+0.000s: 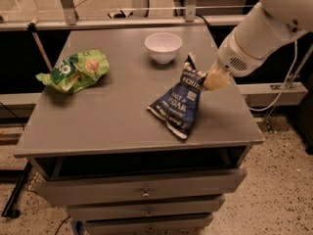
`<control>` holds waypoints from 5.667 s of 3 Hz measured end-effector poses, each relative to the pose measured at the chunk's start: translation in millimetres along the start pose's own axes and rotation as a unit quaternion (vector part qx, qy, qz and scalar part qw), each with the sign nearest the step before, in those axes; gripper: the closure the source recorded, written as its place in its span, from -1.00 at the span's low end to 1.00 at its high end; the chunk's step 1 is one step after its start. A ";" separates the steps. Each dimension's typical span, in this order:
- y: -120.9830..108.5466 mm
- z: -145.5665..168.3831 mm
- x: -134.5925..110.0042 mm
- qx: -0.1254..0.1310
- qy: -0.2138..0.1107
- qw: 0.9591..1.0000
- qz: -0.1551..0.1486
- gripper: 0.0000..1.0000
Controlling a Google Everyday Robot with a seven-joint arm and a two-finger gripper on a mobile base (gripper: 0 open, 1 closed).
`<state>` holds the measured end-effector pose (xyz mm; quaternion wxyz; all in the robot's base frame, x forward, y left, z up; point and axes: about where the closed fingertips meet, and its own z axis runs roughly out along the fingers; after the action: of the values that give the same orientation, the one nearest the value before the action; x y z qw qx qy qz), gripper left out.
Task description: Place blue chip bag into white bowl
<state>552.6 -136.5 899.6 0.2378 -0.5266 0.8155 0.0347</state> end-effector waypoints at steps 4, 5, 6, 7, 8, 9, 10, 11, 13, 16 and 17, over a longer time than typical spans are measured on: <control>-109.8 -54.6 0.1 0.098 -0.023 0.995 0.014 1.00; -131.9 -58.9 -21.1 0.113 -0.038 0.993 -0.002 1.00; -147.4 -62.9 -43.7 0.140 -0.060 0.988 -0.007 1.00; -149.4 -60.4 -46.3 0.140 -0.065 0.988 -0.006 1.00; -155.5 -53.3 -53.9 0.139 -0.080 0.987 -0.001 1.00; -170.1 -52.5 -78.8 0.148 -0.108 0.983 -0.010 1.00; -185.6 -58.0 -102.6 0.169 -0.128 0.977 -0.008 1.00; -194.3 -61.4 -123.9 0.182 -0.142 0.973 -0.005 1.00; -200.9 -38.7 -153.6 0.182 -0.154 0.970 0.038 1.00; -195.6 8.6 -170.3 0.131 -0.165 0.975 0.074 1.00; -189.6 24.7 -170.2 0.108 -0.162 0.978 0.081 1.00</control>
Offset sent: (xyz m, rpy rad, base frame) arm 0.0211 -0.0462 0.0189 -0.0319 -0.0503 -0.0917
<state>783.8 -69.6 986.7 0.4185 -0.4176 0.8049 0.0504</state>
